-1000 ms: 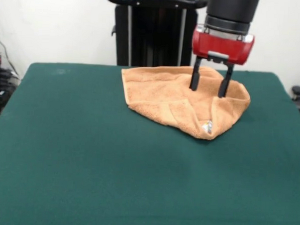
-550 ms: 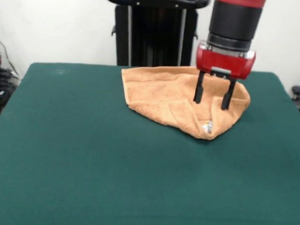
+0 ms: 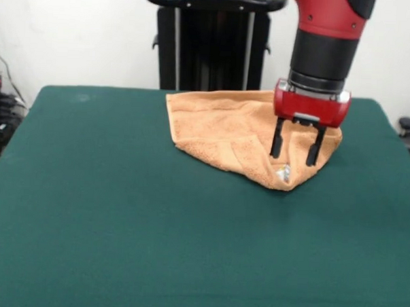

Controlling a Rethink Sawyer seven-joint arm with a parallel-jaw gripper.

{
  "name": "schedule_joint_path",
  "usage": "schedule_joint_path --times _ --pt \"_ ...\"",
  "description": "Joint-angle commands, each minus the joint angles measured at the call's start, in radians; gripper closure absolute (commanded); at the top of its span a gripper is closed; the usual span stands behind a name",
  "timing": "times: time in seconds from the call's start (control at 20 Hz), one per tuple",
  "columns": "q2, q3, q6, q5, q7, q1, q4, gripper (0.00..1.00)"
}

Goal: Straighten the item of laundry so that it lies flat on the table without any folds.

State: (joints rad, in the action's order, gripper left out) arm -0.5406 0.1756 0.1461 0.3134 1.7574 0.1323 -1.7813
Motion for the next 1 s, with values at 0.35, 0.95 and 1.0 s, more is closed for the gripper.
schedule_joint_path --times 0.35,0.95,1.0 --pt "0.022 -0.127 -0.107 -0.026 0.221 -0.009 -0.149 0.00" --pt "-0.109 -0.129 -0.103 -0.009 0.239 -0.006 -0.299 0.00" --pt "-0.095 -0.134 -0.121 -0.004 0.246 -0.002 -0.299 0.00"
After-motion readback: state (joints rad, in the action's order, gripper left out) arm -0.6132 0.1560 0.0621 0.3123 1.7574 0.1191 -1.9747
